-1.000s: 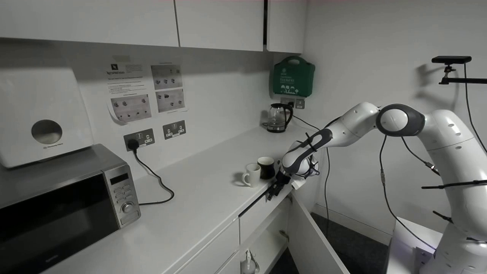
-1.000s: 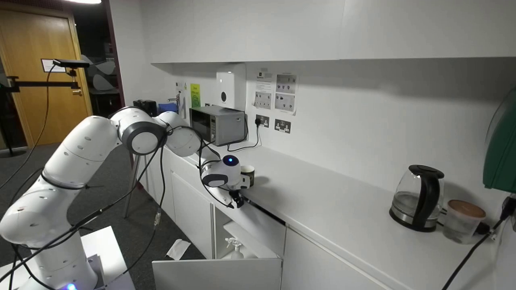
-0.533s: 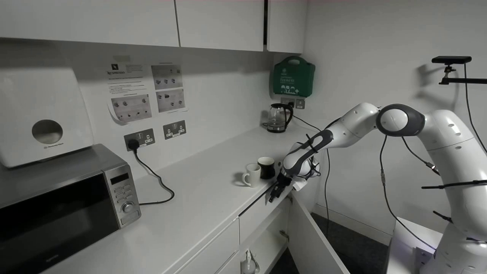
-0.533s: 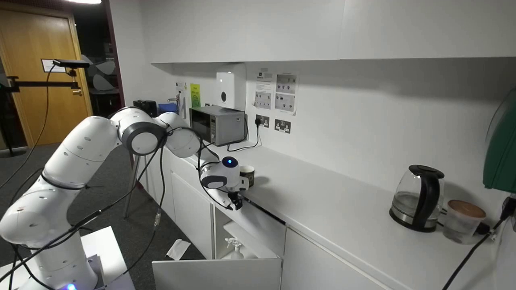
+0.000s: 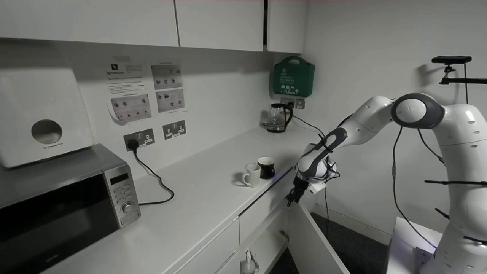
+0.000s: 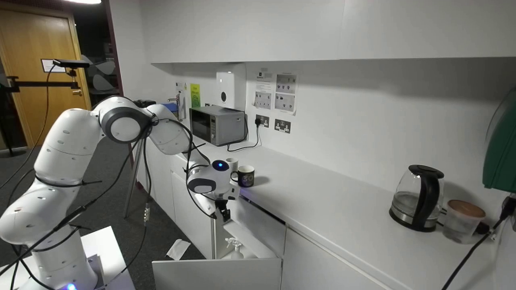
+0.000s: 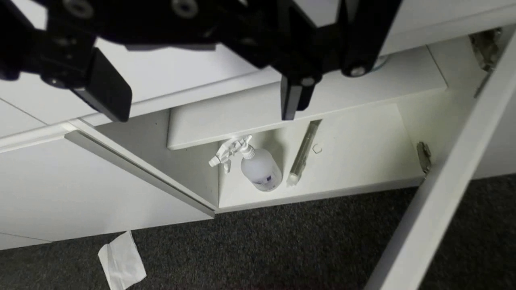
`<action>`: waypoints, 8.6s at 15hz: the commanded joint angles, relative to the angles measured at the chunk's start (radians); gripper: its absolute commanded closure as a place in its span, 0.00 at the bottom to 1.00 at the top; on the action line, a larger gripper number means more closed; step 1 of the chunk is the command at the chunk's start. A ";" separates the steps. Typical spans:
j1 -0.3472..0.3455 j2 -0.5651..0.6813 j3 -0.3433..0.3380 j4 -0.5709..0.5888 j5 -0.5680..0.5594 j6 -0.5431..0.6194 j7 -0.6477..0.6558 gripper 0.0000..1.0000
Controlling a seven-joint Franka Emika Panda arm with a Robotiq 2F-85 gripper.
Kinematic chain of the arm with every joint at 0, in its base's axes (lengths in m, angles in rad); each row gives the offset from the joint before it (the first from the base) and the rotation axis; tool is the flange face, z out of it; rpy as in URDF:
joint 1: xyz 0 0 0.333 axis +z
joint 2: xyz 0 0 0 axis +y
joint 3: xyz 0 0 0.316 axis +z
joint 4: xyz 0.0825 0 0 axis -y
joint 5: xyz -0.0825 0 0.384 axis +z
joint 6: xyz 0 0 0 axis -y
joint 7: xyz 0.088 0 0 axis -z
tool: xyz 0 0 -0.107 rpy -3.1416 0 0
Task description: Remove the white and mug and the black mugs from the drawer, push the drawer closed, close the open bottom cabinet
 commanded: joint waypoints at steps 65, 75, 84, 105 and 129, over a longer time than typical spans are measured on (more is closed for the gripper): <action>0.236 0.281 -0.323 0.065 -0.122 -0.043 0.552 0.00; 0.100 0.306 -0.180 0.142 -0.015 -0.147 0.478 0.00; -0.022 0.356 -0.053 0.197 0.138 -0.156 0.352 0.00; -0.037 0.438 -0.001 0.386 0.382 -0.317 0.125 0.00; 0.020 0.528 -0.033 0.462 0.403 -0.337 0.092 0.00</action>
